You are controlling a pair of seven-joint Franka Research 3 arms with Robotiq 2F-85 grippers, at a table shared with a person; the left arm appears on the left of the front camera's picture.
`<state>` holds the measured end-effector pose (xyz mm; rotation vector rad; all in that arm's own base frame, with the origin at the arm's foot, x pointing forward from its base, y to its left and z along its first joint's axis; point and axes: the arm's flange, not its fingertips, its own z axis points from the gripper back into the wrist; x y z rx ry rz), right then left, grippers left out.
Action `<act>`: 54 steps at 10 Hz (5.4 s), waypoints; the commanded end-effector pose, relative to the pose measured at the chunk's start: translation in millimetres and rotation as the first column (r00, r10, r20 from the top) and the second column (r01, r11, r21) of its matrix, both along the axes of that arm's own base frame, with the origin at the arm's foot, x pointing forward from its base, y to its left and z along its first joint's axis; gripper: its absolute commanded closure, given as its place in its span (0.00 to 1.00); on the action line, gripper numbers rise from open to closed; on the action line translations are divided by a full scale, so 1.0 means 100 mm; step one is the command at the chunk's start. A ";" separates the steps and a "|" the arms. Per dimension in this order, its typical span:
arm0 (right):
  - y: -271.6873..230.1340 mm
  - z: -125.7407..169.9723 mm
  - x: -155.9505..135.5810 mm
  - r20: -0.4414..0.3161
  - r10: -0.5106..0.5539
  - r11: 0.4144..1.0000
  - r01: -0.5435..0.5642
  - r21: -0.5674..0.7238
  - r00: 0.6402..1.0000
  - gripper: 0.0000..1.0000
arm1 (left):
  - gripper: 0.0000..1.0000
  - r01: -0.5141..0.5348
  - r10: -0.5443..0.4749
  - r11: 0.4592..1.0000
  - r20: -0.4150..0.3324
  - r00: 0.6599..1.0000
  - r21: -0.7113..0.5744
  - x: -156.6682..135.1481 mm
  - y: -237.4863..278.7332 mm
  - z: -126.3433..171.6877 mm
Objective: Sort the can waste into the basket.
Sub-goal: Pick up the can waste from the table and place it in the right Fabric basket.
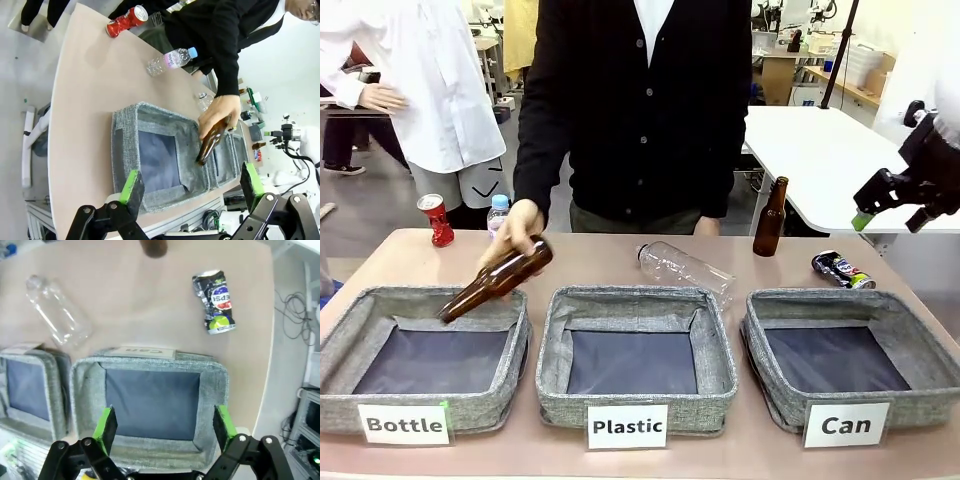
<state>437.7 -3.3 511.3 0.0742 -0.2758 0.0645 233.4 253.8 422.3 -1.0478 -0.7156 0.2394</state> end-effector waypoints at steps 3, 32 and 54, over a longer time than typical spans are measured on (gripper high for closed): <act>-0.14 -0.23 0.62 -0.073 0.027 0.999 -0.029 -0.028 0.997 0.00 | 0.00 0.002 -0.002 1.000 0.034 0.999 -0.002 0.01 0.01 0.01; -0.77 -2.12 1.84 -0.074 0.256 0.965 -0.259 -0.041 0.964 0.60 | 0.00 0.002 -0.002 1.000 0.034 0.999 -0.002 0.01 0.01 0.01; 0.53 -0.62 -0.63 -0.106 0.994 -0.013 -0.993 -0.121 0.000 1.00 | 0.00 0.002 -0.002 1.000 0.034 0.999 -0.002 0.01 0.01 0.01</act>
